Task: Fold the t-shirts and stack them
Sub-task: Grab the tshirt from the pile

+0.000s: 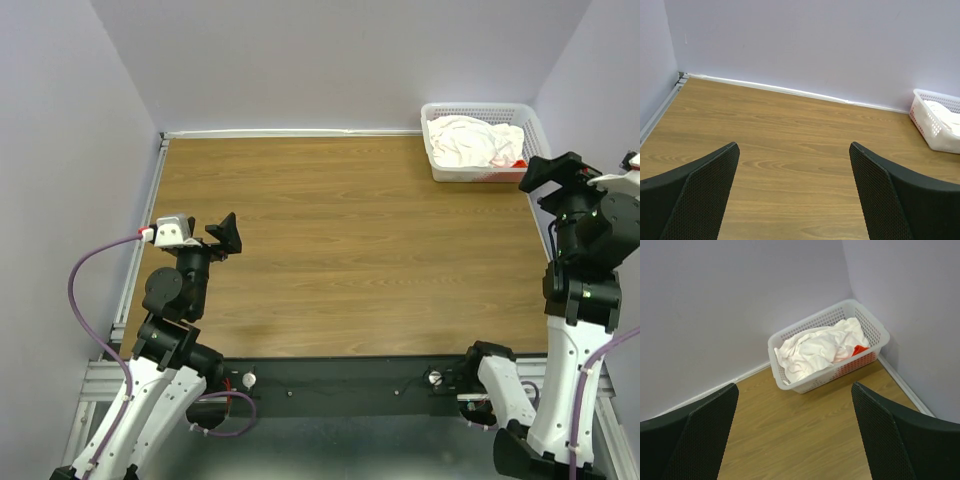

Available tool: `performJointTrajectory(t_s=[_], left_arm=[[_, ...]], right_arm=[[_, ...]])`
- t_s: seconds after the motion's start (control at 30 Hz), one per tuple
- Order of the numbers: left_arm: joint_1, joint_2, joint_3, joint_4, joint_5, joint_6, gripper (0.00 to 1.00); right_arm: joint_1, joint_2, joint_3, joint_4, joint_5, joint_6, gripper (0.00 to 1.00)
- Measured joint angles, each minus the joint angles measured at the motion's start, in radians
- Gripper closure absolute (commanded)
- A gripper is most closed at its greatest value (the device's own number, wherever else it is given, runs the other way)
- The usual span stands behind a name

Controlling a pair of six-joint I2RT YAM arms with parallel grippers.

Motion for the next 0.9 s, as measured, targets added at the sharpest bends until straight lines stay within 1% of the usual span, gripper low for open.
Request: performJointTrajectory(t_s=[0.1,0.2,0.47,0.6,0.67,0.7,0.77,0.9], left_arm=[[0.000,0.002,-0.002,0.003,0.000,0.000,0.02],[0.000,0.011,-0.003,0.007,0.000,0.000,0.02],[0.016,0.063,-0.003,0.006,0.000,0.002,0.02],[0.018,0.078,-0.003,0.006,-0.005,0.006,0.02],[0.018,0.086,-0.003,0.006,-0.010,0.006,0.02],[0.018,0.090,-0.003,0.006,-0.013,0.007,0.02],[0.018,0.100,-0.003,0.004,-0.023,0.011,0.02],[0.018,0.103,-0.003,-0.002,-0.041,0.018,0.02]], right_arm=[[0.007,0.052,0.000,0.005,-0.002,-0.013,0.00],[0.017,0.139,0.001,0.017,-0.004,-0.024,0.00],[0.023,0.501,0.021,0.135,-0.004,-0.028,0.00],[0.024,0.747,0.120,0.178,0.002,-0.016,0.00],[0.024,0.908,0.217,0.208,0.006,-0.006,0.00],[0.024,0.955,0.242,0.215,0.007,-0.004,0.00],[0.024,1.101,0.337,0.229,0.010,0.005,0.01],[0.024,1.293,0.482,0.240,0.007,0.016,0.05]])
